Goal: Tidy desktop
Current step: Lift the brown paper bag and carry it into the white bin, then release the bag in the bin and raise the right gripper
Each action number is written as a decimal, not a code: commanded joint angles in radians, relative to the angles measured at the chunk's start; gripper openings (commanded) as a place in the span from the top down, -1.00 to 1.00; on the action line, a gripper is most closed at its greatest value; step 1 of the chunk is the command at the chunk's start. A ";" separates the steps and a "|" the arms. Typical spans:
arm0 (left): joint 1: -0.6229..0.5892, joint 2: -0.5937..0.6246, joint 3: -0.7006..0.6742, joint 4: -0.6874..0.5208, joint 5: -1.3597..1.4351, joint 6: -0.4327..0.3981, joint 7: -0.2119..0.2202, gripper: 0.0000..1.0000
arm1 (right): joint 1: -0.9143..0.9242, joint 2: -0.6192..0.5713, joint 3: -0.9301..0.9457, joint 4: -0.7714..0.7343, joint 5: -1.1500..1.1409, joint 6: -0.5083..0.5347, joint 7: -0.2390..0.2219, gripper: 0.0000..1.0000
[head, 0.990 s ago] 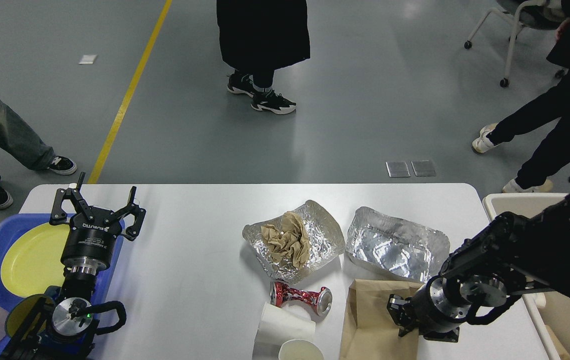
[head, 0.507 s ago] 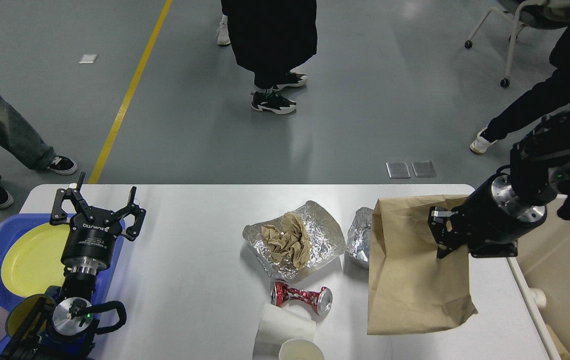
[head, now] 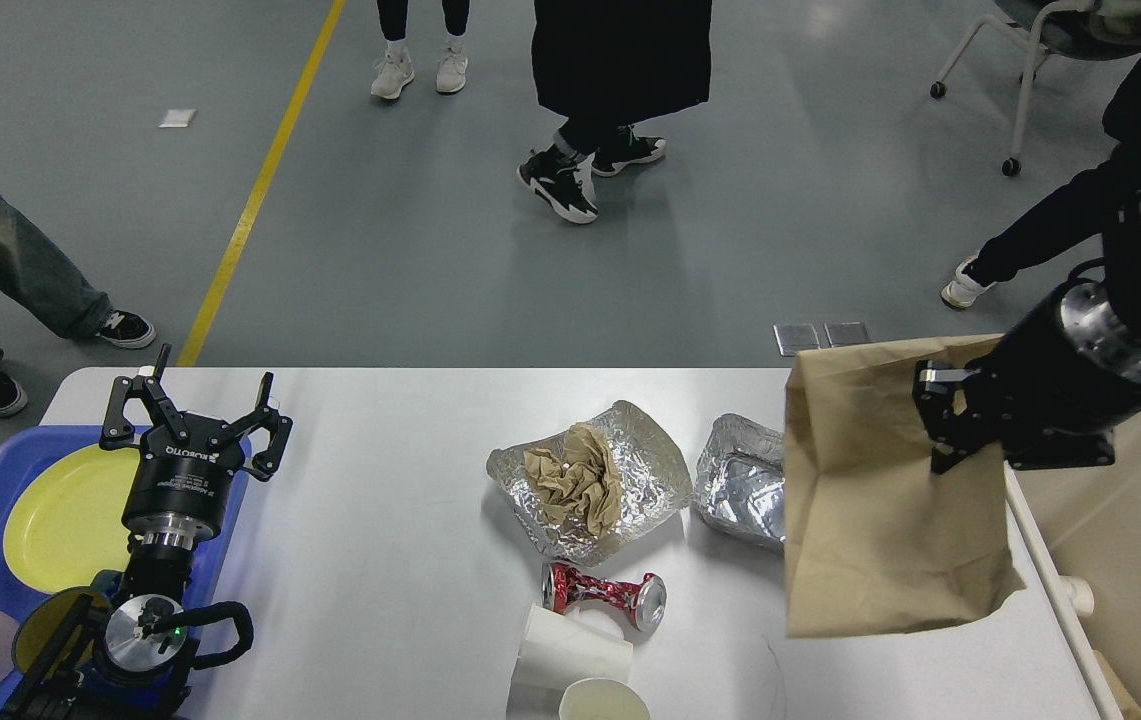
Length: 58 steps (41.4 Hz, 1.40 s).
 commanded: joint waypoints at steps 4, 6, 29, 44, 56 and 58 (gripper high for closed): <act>0.000 0.001 0.000 0.001 0.000 0.000 -0.002 -0.94 | -0.089 -0.059 -0.161 -0.106 -0.018 -0.100 0.001 1.00; 0.000 0.001 0.000 0.001 0.000 0.000 -0.002 -0.94 | -0.153 -0.125 -0.169 -0.178 -0.038 -0.100 0.001 1.00; 0.000 0.001 0.000 0.001 0.000 0.000 -0.002 -0.94 | -1.269 -0.393 0.328 -1.156 -0.044 -0.262 0.006 1.00; 0.000 0.001 0.000 0.001 0.000 0.000 -0.002 -0.94 | -1.776 -0.126 0.486 -1.554 -0.049 -0.575 0.000 1.00; 0.000 0.001 0.000 0.001 0.000 0.000 -0.002 -0.94 | -1.839 -0.084 0.482 -1.608 -0.047 -0.620 -0.002 1.00; 0.000 0.001 0.000 0.001 0.000 0.000 -0.002 -0.94 | -1.847 -0.084 0.482 -1.608 -0.047 -0.620 -0.002 1.00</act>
